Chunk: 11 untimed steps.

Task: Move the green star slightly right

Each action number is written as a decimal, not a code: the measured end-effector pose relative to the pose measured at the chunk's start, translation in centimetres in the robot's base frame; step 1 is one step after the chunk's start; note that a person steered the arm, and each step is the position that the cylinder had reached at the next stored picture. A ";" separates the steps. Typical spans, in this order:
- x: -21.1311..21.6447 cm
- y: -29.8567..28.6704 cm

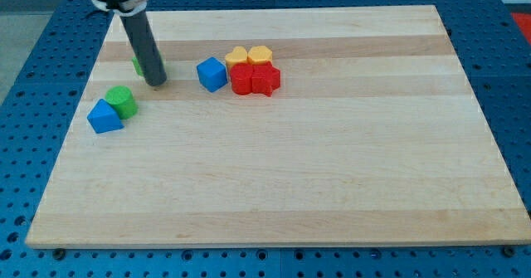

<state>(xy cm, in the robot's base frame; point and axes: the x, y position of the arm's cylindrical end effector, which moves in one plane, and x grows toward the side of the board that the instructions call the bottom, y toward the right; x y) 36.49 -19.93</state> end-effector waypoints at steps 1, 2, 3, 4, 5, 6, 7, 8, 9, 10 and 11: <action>0.0 -2.3; 0.0 -3.3; -0.5 -5.8; -2.4 -6.2; -2.8 -4.6; -2.9 -1.9; -2.9 -0.4; -2.9 0.0; -3.0 1.1; -3.6 2.6; -4.0 2.7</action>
